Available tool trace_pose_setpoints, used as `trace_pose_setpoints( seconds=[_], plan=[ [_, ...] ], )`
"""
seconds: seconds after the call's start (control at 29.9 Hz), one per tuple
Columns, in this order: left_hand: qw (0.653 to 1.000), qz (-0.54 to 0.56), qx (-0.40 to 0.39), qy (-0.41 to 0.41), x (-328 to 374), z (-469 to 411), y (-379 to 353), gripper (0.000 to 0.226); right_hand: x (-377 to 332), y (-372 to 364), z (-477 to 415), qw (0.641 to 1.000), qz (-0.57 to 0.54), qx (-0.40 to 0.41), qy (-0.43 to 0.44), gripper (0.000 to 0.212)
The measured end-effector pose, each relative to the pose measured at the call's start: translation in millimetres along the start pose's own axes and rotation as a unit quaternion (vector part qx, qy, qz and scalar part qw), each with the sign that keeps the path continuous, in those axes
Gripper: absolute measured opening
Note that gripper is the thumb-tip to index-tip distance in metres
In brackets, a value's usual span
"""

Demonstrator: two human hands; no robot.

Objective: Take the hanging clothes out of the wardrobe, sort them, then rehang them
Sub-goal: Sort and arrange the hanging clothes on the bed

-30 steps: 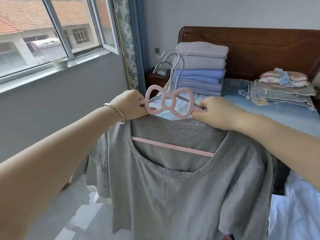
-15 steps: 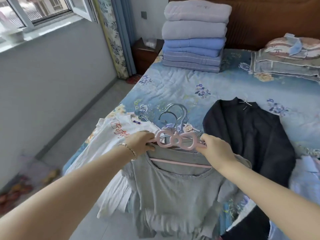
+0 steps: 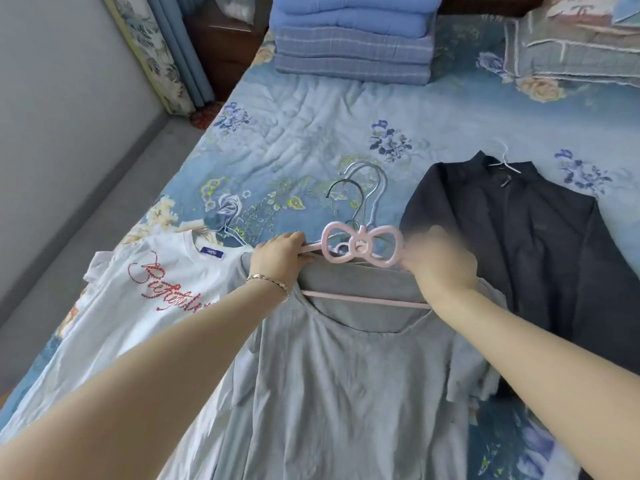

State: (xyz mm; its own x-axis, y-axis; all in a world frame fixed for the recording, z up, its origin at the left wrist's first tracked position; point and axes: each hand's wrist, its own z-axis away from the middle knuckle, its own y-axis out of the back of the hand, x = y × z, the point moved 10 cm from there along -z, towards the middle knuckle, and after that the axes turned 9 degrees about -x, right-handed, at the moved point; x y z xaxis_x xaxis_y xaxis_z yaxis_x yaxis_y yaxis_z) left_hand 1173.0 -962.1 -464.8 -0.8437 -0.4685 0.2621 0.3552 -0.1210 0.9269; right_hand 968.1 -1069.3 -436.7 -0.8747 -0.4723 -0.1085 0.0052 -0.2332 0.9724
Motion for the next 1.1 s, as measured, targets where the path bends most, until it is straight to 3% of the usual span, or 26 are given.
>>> trace_pose_setpoints(
  seconds=[0.23, 0.37, 0.54, 0.64, 0.7, 0.77, 0.84, 0.94, 1.0, 1.1],
  plan=[
    [0.997, -0.041, -0.068, 0.013, -42, -127, -123, 0.03, 10, -145, -128, 0.987, 0.081, -0.12, -0.064, 0.027],
    [0.993, -0.028, -0.103, 0.042, -62, -171, -181, 0.03, 18, -209, -168, 0.985, 0.078, -0.132, -0.081, 0.025],
    [0.988, -0.065, -0.103, 0.096, -81, -183, -211, 0.032, 34, -249, -166, 0.974, -0.122, -0.094, -0.166, 0.03],
    [0.994, -0.019, -0.066, 0.082, -67, -164, -206, 0.04, 23, -243, -136, 0.968, -0.217, -0.07, -0.102, 0.045],
    [0.997, -0.003, -0.061, 0.052, -47, -146, -195, 0.05, 25, -237, -110, 0.958, -0.261, -0.095, -0.074, 0.036],
    [0.994, -0.005, -0.102, 0.033, -27, -125, -184, 0.049, 33, -239, -78, 0.937, -0.284, -0.186, -0.079, 0.018],
    [0.98, 0.009, -0.195, 0.027, -6, -102, -182, 0.038, 44, -245, -40, 0.904, -0.254, -0.332, -0.094, 0.011],
    [0.95, 0.036, -0.308, 0.037, 30, -66, -176, 0.031, 66, -227, 16, 0.861, -0.161, -0.475, -0.087, 0.012],
    [0.944, 0.031, -0.327, 0.023, 64, -48, -164, 0.031, 91, -197, 37, 0.865, -0.137, -0.473, -0.099, 0.016],
    [0.944, 0.008, -0.33, -0.012, 125, -25, -149, 0.032, 131, -148, 59, 0.891, -0.164, -0.409, -0.11, 0.017]
  ],
)
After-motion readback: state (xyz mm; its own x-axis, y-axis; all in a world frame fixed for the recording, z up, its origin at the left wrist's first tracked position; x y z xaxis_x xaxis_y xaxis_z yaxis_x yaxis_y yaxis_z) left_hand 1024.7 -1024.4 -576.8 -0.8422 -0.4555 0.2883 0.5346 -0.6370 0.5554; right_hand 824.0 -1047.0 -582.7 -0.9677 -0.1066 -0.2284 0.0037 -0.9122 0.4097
